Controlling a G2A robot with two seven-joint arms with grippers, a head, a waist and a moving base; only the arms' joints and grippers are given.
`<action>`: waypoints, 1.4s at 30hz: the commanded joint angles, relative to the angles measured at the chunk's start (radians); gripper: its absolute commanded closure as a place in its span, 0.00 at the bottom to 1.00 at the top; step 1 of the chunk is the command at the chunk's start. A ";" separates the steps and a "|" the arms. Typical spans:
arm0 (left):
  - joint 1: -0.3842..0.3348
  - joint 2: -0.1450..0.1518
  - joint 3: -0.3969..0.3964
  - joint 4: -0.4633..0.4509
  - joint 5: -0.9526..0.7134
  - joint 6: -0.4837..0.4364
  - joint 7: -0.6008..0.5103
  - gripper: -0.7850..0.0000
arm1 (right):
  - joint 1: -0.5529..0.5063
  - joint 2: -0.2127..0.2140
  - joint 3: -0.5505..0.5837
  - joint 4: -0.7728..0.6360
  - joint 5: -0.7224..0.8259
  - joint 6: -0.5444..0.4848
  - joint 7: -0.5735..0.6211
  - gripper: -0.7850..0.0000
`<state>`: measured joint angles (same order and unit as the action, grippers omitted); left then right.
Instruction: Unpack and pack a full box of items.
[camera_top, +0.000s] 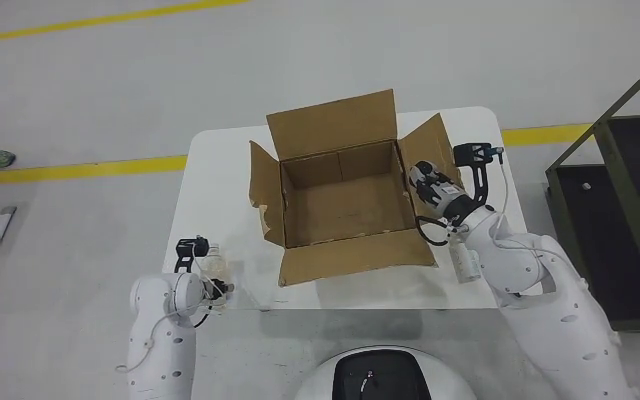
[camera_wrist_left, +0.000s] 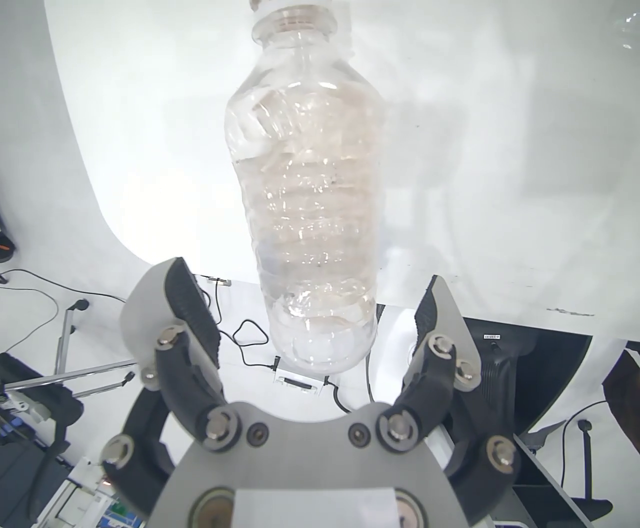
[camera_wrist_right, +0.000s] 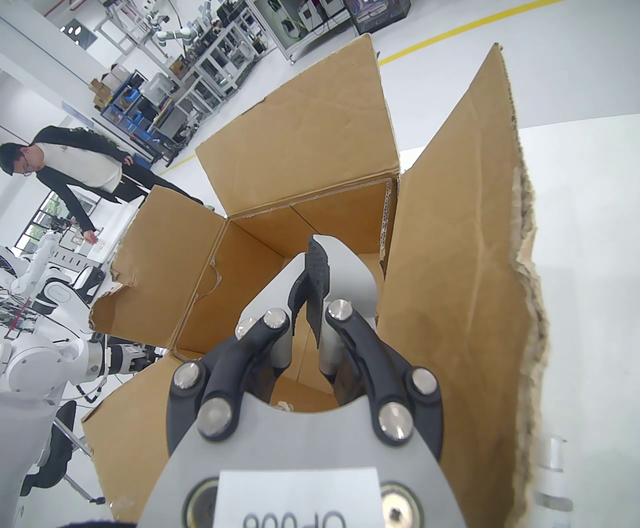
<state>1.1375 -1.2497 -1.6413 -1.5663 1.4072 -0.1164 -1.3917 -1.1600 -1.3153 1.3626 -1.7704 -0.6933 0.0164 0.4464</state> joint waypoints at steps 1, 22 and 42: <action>-0.001 0.001 0.005 0.005 0.002 0.001 0.004 0.00 | 0.000 0.001 0.000 0.000 0.000 0.000 0.000 1.00; -0.004 0.012 0.027 0.038 0.022 0.032 0.049 1.00 | 0.024 0.007 0.011 -0.006 0.003 0.004 0.008 1.00; -0.123 0.024 -0.022 -0.307 -0.196 0.094 -0.113 1.00 | 0.098 0.046 0.215 0.036 -0.026 0.032 0.195 0.53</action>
<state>1.0325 -1.2259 -1.6661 -1.8593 1.2258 -0.0300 -1.4972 -1.0523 -1.2701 1.5796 -1.7363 -0.7261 0.0474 0.6162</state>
